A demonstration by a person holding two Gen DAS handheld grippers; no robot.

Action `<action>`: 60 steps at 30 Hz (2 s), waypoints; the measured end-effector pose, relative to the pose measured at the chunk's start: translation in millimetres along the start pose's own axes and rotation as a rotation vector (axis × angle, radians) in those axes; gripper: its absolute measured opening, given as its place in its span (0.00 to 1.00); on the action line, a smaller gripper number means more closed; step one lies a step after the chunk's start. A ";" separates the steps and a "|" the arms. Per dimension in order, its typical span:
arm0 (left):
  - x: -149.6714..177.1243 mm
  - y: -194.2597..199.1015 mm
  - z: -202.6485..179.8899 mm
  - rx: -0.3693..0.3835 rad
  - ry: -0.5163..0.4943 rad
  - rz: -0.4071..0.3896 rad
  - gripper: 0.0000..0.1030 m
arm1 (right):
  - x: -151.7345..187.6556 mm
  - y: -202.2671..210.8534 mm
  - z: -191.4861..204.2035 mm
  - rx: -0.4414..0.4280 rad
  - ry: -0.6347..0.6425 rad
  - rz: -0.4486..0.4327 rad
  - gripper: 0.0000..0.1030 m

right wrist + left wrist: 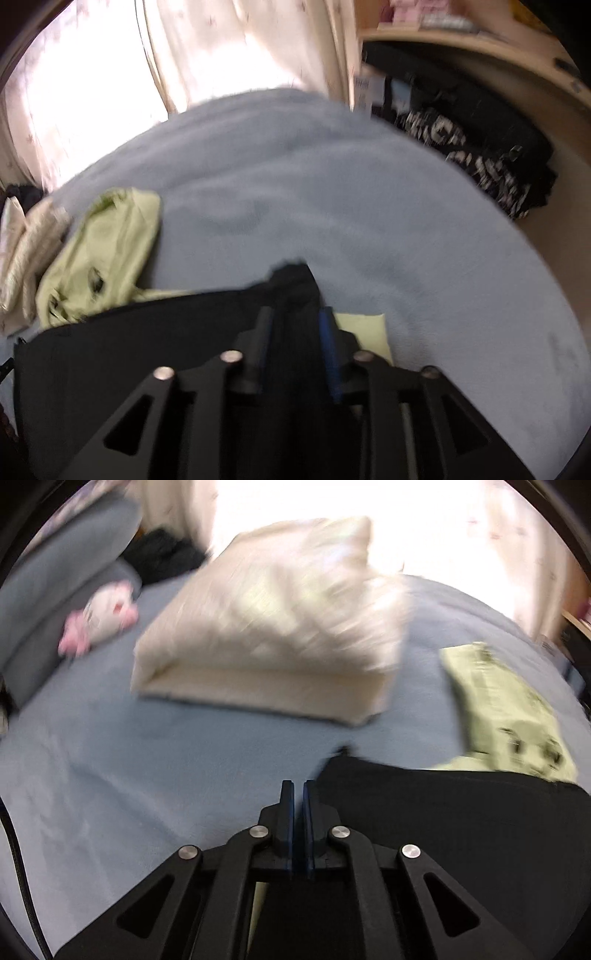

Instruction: Fold large clothes

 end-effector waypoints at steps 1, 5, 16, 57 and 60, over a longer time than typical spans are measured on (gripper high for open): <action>1.3 13.7 -14.6 0.041 -0.027 -0.009 0.05 | 0.8 12.6 5.6 -0.028 -0.005 -0.023 0.40; 20.4 44.4 -74.7 0.206 -0.093 0.030 0.08 | 28.0 47.4 44.6 -0.191 0.007 -0.002 0.45; 111.4 58.9 -122.2 0.167 -0.193 0.086 0.11 | 151.8 49.4 104.3 -0.239 0.282 0.199 0.43; 178.0 122.2 -87.6 0.087 -0.105 0.139 0.32 | 188.7 93.0 -23.2 -0.157 -0.041 0.150 0.29; 177.6 121.4 -87.5 0.086 -0.107 0.140 0.32 | 191.5 94.0 -17.7 -0.126 -0.011 0.145 0.30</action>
Point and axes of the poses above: each gripper's, at about its wrist camera, not at the fingertips, and y roughly against the way its jaws point, z to its left, x to its underside, the point moved 4 cm from there along -y, roughly the way its jaws point, and after that the axes turned 6 degrees about -y, right-handed, at the moved point
